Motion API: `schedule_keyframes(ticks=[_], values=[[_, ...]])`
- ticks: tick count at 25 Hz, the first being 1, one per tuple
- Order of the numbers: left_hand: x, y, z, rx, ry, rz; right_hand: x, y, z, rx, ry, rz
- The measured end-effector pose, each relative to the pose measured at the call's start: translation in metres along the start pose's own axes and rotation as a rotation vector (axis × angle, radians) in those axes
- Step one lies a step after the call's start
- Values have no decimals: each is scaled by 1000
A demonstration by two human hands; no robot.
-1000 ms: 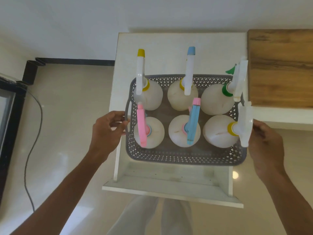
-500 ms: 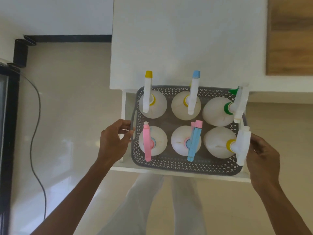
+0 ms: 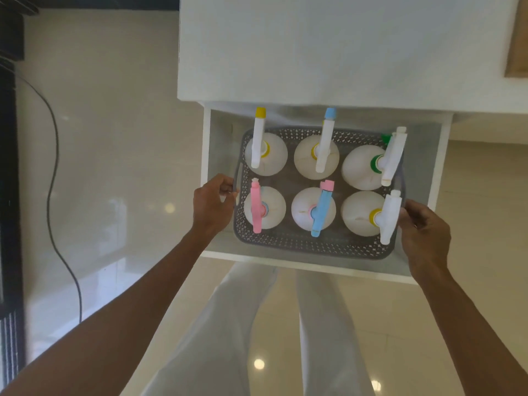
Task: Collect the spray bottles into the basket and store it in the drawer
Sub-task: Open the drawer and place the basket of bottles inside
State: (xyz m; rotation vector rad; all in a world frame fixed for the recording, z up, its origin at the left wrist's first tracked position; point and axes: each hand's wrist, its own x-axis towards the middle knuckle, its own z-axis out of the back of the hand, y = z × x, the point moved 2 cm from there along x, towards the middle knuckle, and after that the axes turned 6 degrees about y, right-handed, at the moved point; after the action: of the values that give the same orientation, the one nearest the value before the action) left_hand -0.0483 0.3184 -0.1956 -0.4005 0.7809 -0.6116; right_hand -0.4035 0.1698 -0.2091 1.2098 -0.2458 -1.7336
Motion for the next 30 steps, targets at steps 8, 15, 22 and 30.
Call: schedule_keyframes(ticks=[8, 15, 22, 30], values=[[40, 40, -46, 30, 42, 86, 42, -33, -36, -190, 29, 30], [79, 64, -77, 93, 81, 145, 78, -68, -65, -309, 47, 80], [102, 84, -108, 104, 114, 218, 106, -92, -83, -371, 16, 74], [102, 89, -116, 147, 151, 239, 120, -99, -89, -357, -4, 72]])
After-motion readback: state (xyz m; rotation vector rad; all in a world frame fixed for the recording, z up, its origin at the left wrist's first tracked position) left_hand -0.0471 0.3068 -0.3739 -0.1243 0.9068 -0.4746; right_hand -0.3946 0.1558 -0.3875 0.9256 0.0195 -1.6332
